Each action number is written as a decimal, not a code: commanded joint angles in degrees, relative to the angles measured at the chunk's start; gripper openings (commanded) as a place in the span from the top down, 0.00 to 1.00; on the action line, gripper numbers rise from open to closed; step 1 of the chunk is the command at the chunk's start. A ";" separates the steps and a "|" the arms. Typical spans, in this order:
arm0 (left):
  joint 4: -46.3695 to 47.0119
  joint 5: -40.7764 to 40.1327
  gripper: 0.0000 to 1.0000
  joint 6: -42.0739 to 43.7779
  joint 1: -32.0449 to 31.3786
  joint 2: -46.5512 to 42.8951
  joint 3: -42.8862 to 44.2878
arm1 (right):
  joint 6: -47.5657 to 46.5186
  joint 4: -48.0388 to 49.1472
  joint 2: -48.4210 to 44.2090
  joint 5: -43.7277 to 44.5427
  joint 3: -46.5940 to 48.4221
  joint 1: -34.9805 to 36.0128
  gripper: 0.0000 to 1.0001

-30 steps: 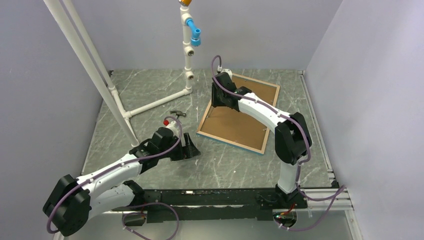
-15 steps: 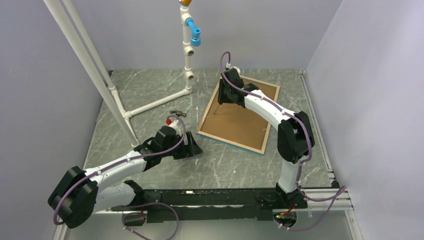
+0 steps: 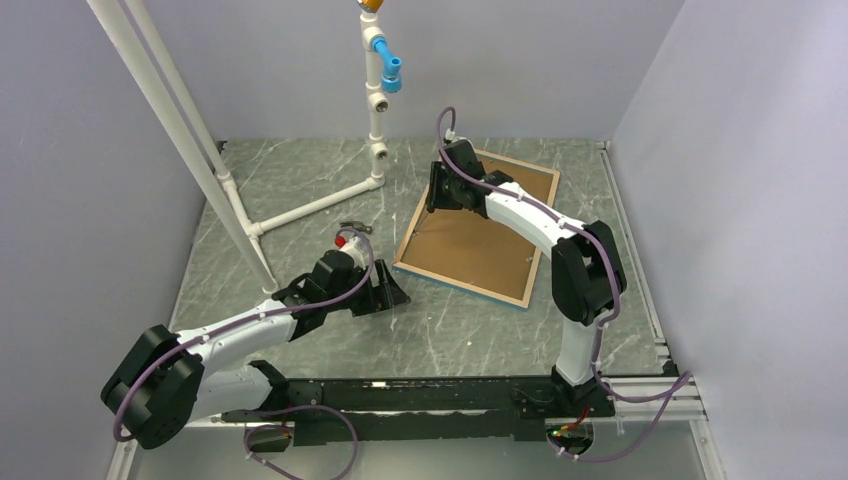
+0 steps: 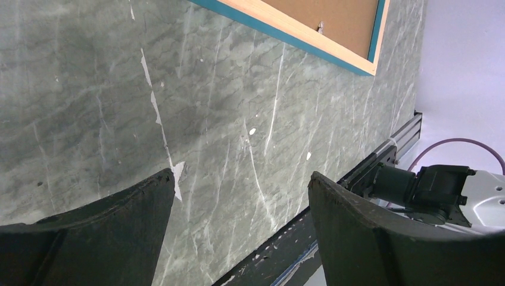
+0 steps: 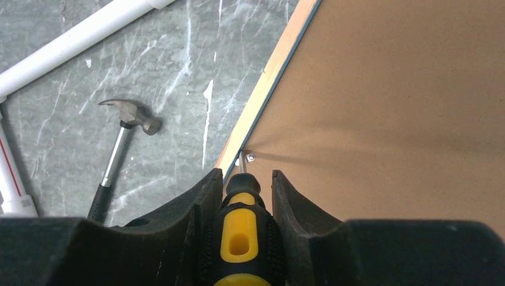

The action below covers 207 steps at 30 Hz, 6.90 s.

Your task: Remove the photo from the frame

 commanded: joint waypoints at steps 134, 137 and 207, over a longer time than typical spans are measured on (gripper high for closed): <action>-41.82 -29.87 0.27 -31.17 -18.77 40.95 41.03 | 8.05 -25.37 -60.91 21.56 -32.39 7.34 1.00; -41.27 -29.46 0.27 -33.16 -21.93 39.47 38.97 | 8.05 -24.36 -59.71 21.29 -32.82 7.32 1.00; -17.22 -2.42 0.62 14.71 0.47 35.98 30.69 | -1.27 0.05 7.03 1.88 9.21 -6.80 1.00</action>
